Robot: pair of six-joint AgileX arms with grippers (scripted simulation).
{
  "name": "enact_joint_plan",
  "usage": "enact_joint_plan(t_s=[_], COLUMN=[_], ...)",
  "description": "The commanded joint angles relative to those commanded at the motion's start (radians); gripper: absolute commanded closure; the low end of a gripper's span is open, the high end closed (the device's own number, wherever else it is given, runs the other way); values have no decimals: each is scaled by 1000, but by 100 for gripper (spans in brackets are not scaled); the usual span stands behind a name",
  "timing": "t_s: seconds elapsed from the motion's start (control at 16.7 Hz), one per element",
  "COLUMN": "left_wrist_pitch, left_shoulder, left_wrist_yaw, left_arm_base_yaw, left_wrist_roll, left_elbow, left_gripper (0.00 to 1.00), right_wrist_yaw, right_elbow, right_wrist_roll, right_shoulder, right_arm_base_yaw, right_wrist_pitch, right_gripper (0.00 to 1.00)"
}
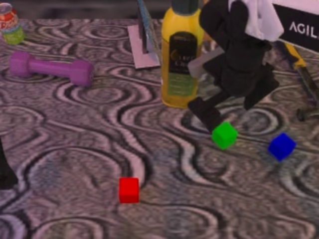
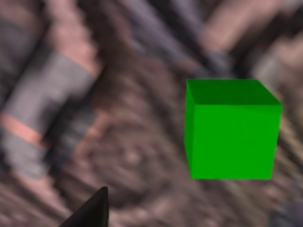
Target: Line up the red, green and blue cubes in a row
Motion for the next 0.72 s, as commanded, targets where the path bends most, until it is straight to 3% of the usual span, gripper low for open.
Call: enact_joint_plan(t_s=[0.42, 0.72], left_wrist_pitch=[0, 0], left_shoulder=[0, 0], left_wrist_yaw=[0, 0], left_arm_base_yaw=[0, 0], left_wrist_roll=[0, 0], left_elbow=[0, 0], left_gripper=[0, 0], right_wrist_yaw=[1, 1], right_elbow=[-153, -178], right_wrist_roll=[2, 3], right_shoulder=[73, 88], right_arm_base_yaw=[5, 6], right_wrist_pitch=[234, 265], right_gripper=[0, 0])
